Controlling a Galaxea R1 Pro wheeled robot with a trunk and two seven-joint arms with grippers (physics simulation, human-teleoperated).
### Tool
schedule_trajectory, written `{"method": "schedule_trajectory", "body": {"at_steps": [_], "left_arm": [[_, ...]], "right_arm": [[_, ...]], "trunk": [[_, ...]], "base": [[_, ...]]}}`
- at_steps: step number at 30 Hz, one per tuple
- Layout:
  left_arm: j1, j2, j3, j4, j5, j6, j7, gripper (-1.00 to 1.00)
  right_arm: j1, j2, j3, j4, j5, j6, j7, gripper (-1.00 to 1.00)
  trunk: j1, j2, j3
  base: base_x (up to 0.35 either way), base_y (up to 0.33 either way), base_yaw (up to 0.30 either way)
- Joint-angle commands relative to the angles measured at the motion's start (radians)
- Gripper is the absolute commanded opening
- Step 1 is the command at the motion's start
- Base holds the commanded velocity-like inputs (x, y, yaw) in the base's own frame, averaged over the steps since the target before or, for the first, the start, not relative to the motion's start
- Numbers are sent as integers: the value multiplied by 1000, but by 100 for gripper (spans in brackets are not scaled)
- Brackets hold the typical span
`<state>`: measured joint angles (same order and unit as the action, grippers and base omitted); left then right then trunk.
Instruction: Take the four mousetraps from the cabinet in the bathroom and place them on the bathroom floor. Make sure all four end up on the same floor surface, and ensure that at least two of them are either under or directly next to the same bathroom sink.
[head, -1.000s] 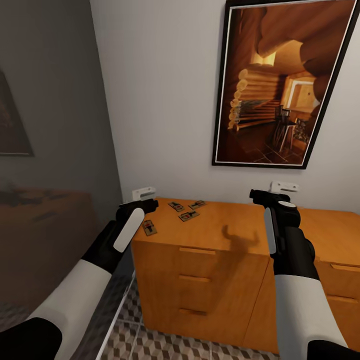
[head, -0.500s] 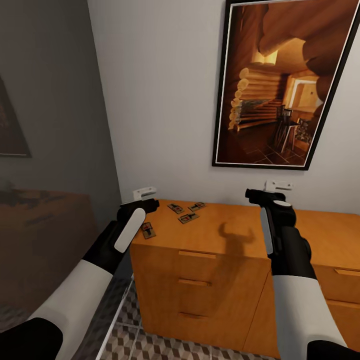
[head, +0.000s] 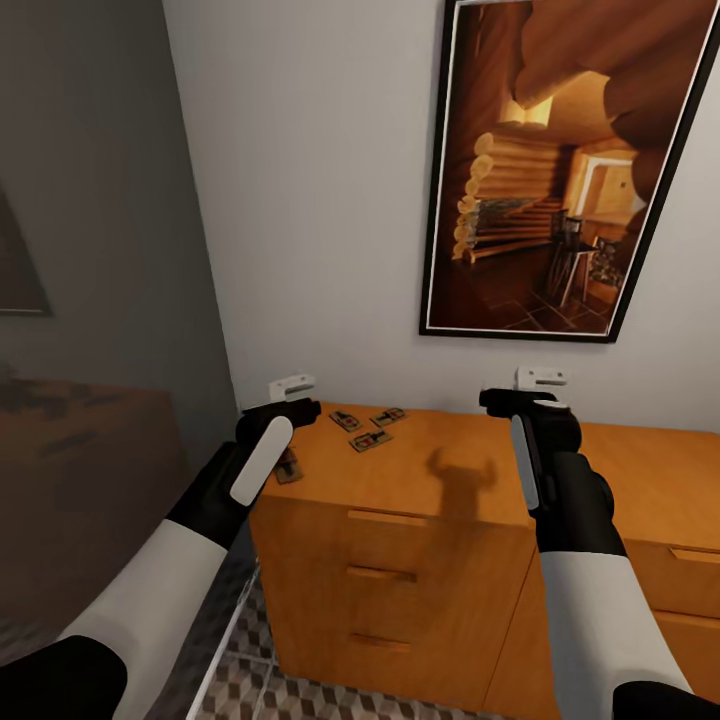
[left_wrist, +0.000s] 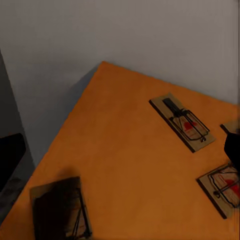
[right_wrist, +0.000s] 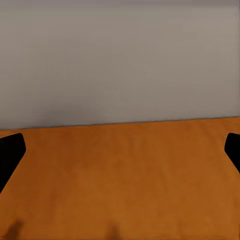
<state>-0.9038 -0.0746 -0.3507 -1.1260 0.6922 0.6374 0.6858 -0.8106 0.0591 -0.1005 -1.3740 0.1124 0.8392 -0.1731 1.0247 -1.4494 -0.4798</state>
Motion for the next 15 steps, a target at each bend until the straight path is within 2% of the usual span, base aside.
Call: {"method": "schedule_trajectory", "body": {"at_steps": [1, 7, 15], "left_arm": [[-1, 0, -2, -1, 10, 1, 11, 100], [1, -11, -2, -3, 10, 3, 15, 100], [5, -19, -2, -9, 13, 7, 16, 100]], "right_arm": [[-1, 1, 0, -1, 9, 17, 6, 100], [-1, 1, 3, -3, -8, 59, 7, 100], [-1, 1, 4, -4, -12, 69, 7, 100]], "trunk": [[0, -1, -1], [0, -1, -1], [0, -1, -1]], "base": [[123, -107, 0], [44, -39, 0], [4, -4, 0]]}}
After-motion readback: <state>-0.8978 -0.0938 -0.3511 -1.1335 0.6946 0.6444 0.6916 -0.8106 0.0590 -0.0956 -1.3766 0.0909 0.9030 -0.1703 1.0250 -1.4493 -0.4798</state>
